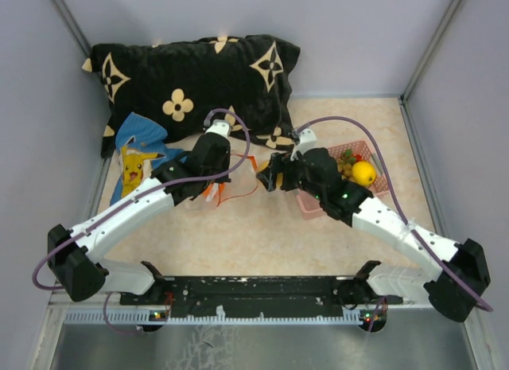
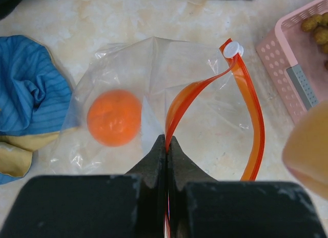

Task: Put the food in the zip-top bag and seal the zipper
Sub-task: Place the fake fruit in the zipper food storage bag.

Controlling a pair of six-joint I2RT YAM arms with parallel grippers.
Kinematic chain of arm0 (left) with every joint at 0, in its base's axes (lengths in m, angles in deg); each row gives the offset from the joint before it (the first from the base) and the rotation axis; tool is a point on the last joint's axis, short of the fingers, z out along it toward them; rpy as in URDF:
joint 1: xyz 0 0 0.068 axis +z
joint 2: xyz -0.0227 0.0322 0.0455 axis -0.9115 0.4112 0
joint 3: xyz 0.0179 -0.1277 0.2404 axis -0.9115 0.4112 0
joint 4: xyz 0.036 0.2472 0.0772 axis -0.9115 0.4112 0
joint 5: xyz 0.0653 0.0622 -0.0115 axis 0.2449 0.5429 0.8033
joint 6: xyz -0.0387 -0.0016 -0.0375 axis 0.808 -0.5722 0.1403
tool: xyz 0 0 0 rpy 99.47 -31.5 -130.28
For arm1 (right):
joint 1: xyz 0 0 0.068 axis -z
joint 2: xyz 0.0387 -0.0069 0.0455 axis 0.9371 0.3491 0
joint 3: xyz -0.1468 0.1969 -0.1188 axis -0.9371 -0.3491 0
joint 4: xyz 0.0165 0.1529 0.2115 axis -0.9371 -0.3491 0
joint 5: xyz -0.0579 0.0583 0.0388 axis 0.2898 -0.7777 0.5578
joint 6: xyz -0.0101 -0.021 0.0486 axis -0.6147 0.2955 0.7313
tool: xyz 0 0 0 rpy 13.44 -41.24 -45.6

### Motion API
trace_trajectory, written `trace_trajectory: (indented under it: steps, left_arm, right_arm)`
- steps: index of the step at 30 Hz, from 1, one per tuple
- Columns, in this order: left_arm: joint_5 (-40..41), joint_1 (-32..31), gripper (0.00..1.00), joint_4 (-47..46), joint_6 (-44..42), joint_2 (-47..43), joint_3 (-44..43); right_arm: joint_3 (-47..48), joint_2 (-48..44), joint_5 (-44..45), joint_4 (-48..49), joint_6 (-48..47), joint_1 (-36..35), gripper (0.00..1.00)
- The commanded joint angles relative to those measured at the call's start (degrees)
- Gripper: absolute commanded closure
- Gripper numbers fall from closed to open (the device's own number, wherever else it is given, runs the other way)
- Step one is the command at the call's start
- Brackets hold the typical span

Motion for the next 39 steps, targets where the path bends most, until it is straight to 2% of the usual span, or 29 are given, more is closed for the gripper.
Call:
trace_trajectory:
  steps: [1,14,19,29,33,39]
  left_arm:
    - [-1.4,0.19,1.0,-0.27,0.17,-0.58,-1.8]
    - [-3.77,0.19,1.0,-0.52,1.52,-2.14,-2.93]
    - [-3.56,0.19,1.0,-0.49,1.59,-2.54,-3.07]
    - [-3.6,0.19,1.0,-0.26,1.87,-2.81,-3.19]
    - [-3.38,0.19,1.0,-0.09,1.84,-3.02,-3.1]
    - [-2.94,0.19,1.0,0.07,1.9,-3.39,-2.79]
  right_arm:
    - [3.66,2.84,-3.15,13.54,0.96,-2.67,0.42]
    - [0.01,11.46,-4.38,30.74,2.22,-6.54,0.38]
    - [1.23,14.97,-6.84,29.5,2.18,-6.67,0.32]
    - [-0.67,15.92,-4.11,27.9,1.34,-6.81,0.08]
    - [0.49,15.42,-4.39,26.84,-0.14,-6.86,0.03]
    - [1.7,13.42,-2.82,23.89,-1.99,-6.87,0.02]
